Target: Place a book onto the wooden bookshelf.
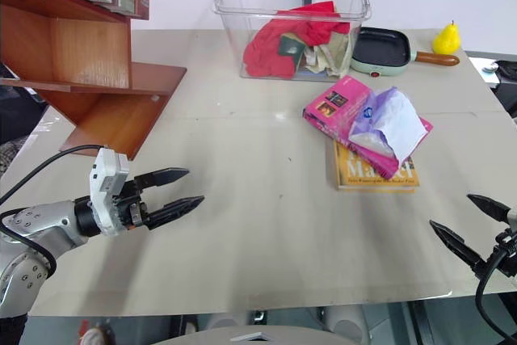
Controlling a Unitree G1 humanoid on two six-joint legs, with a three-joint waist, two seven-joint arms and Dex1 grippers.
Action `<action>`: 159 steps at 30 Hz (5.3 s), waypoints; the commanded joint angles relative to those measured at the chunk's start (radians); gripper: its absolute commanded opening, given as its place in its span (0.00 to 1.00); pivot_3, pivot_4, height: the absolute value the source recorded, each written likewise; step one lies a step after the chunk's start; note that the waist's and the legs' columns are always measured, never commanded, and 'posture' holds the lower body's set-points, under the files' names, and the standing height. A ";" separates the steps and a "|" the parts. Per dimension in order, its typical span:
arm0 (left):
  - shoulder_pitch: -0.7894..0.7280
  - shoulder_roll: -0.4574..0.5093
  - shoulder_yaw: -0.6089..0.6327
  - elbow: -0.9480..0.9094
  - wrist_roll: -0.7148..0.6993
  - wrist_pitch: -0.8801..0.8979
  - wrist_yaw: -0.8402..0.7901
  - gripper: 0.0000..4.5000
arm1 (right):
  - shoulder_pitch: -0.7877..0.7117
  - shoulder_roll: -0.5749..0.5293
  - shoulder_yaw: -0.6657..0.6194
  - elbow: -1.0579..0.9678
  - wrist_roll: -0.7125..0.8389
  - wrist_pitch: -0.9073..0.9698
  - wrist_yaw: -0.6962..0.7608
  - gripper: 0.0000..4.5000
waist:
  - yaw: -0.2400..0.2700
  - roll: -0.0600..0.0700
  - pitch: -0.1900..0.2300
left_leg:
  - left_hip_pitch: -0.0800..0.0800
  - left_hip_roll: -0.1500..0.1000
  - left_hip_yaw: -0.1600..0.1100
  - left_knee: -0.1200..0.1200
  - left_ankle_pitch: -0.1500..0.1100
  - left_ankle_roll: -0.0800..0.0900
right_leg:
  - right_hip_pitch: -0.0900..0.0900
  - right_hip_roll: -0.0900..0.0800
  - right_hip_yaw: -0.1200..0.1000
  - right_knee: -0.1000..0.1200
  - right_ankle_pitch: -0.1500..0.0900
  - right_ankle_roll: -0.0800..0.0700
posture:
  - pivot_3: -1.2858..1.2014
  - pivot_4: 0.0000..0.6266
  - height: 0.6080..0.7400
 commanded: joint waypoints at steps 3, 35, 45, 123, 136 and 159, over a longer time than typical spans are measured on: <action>-0.132 -0.054 -0.075 -0.018 -0.046 0.005 0.004 0.97 | -0.099 0.007 0.076 -0.032 -0.099 -0.026 -0.131 1.00 | 0.001 -0.001 0.001 | 0.000 0.000 0.000 0.001 0.000 0.000 | 0.001 0.001 0.000 0.000 0.000 0.000 | 0.52 0.24 1.00; -0.328 -0.036 -0.087 -0.264 -0.225 0.054 0.085 1.00 | -1.095 0.038 0.637 0.290 -0.136 0.698 -0.751 0.99 | 0.001 -0.003 0.002 | -0.002 -0.001 -0.001 0.004 0.000 0.000 | 0.001 0.022 0.032 0.002 0.003 -0.005 | 0.52 0.24 1.00; -0.383 -0.009 -0.097 -0.260 -0.271 0.085 0.137 1.00 | -1.047 0.014 0.704 0.348 -0.260 0.582 -0.671 0.31 | -0.001 -0.007 -0.001 | 0.001 -0.001 -0.003 0.004 0.000 0.001 | 0.003 0.031 0.042 0.002 0.003 -0.004 | 0.52 0.24 1.00; -0.339 -0.171 -0.307 -0.027 -0.149 0.293 0.288 1.00 | -1.149 -0.167 0.486 0.502 -0.249 0.137 0.198 0.36 | -0.007 -0.001 0.005 | -0.005 -0.001 0.003 0.002 0.000 0.001 | -0.006 0.053 0.084 0.004 0.003 0.004 | 0.52 0.24 1.00; -0.762 -0.579 -0.184 0.529 -0.357 0.737 0.657 1.00 | -0.254 -0.021 -0.005 -0.499 0.268 0.308 -0.069 0.99 | -0.016 -0.006 0.004 | 0.007 -0.002 0.000 0.009 0.000 0.002 | 0.008 0.055 0.085 0.006 -0.001 0.006 | 0.52 0.24 1.00; -0.926 -0.973 0.027 1.028 -0.178 0.464 0.861 1.00 | 0.295 -0.199 0.016 -0.500 0.265 -0.176 -0.407 0.99 | -0.005 -0.016 -0.001 | 0.010 -0.005 0.000 0.007 0.000 0.002 | 0.013 0.053 0.087 0.001 -0.001 0.006 | 0.52 0.24 1.00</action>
